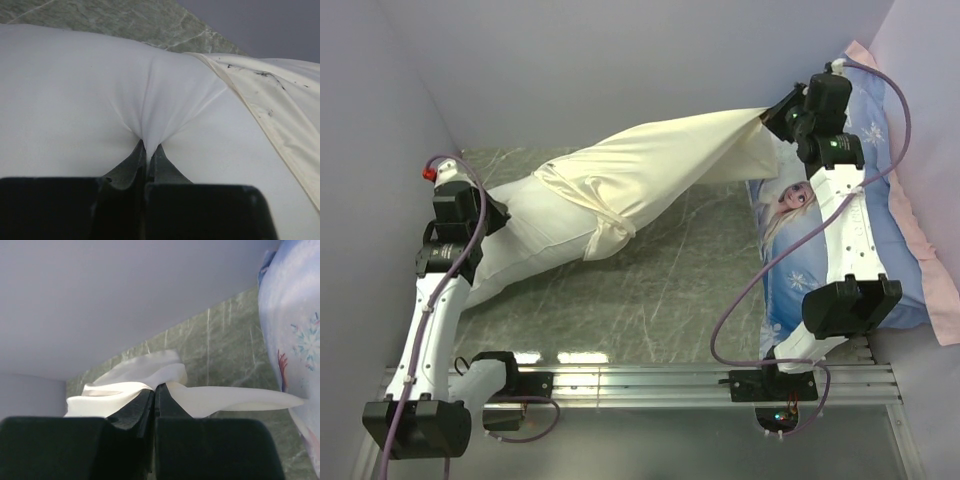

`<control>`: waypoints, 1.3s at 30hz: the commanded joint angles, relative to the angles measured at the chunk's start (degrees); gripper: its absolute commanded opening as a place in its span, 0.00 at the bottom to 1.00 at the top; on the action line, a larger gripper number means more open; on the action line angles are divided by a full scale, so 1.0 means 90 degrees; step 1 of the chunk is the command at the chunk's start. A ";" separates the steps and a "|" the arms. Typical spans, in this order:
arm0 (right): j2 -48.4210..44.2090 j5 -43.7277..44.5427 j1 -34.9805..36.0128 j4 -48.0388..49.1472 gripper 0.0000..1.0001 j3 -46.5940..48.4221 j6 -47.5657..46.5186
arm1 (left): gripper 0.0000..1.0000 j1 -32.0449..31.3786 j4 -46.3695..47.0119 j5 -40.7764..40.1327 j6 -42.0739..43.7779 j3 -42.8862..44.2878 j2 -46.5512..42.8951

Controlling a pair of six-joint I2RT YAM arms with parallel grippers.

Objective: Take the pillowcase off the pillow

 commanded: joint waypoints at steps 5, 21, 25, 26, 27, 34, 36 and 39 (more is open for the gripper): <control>-0.0367 0.1368 -0.0999 0.0637 0.00 0.1284 0.0402 | 0.00 0.0485 0.0444 -0.0719 0.0053 -0.0317 -0.0168; 0.0120 -0.0193 -0.0913 0.0774 0.00 0.2133 0.0491 | 0.00 0.0603 0.0980 -0.0066 -0.0444 -0.0630 -0.0207; 0.0414 -0.0488 -0.0113 0.0510 0.00 0.2300 -0.0113 | 0.00 0.0583 0.1030 0.0257 -0.0621 -0.0670 -0.0139; 0.0444 -0.0468 -0.0043 0.0529 0.00 0.2242 -0.0221 | 0.00 0.0583 0.1069 0.0296 -0.0650 -0.0718 -0.0178; 0.0482 -0.0468 0.0267 0.0568 0.00 0.2058 -0.0329 | 0.00 0.0574 0.1117 0.0345 -0.0669 -0.0757 -0.0227; 0.1439 -0.0547 0.1372 0.0324 0.00 0.2368 -0.0876 | 0.01 0.0447 0.1157 0.0443 -0.0592 -0.0845 -0.0276; 0.1644 -0.0526 0.1471 0.0421 0.00 0.2272 -0.0925 | 0.01 0.0408 0.1254 0.0443 -0.0611 -0.0933 -0.0256; 0.1762 -0.0108 0.1598 0.0383 0.00 0.2077 -0.0935 | 0.01 0.0203 0.1342 0.0521 -0.0660 -0.1060 -0.0178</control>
